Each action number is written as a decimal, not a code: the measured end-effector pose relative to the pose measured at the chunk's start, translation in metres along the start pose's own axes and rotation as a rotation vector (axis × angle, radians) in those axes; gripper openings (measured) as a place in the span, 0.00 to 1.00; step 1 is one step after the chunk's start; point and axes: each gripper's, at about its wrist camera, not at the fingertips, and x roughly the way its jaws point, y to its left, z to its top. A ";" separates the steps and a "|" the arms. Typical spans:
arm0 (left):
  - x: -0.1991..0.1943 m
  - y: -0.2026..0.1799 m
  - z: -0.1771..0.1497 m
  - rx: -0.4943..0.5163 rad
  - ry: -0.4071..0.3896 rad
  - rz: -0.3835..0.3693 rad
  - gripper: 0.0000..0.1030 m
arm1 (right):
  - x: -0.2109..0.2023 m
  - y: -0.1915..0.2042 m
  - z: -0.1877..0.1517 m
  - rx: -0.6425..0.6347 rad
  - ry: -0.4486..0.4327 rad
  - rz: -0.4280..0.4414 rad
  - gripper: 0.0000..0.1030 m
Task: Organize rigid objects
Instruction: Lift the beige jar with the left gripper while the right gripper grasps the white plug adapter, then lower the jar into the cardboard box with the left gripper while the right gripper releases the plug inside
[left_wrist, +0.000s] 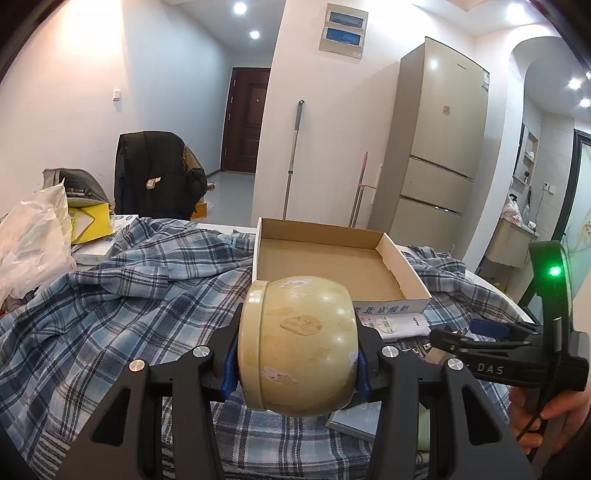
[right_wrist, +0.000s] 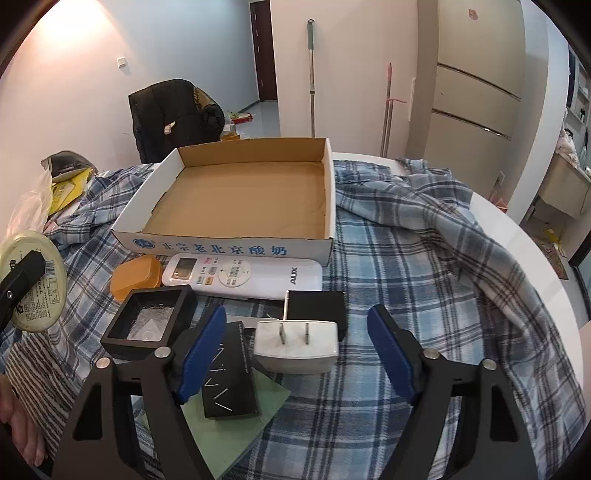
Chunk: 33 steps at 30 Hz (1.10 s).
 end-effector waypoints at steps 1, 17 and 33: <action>0.001 -0.001 0.000 0.003 0.003 -0.003 0.49 | 0.002 0.001 -0.001 -0.003 0.004 0.003 0.70; 0.013 -0.003 -0.003 0.010 0.062 -0.012 0.49 | 0.010 -0.001 -0.009 -0.015 0.036 0.001 0.43; -0.016 -0.018 0.013 0.054 -0.009 0.039 0.49 | -0.006 -0.004 -0.005 0.001 -0.026 -0.058 0.43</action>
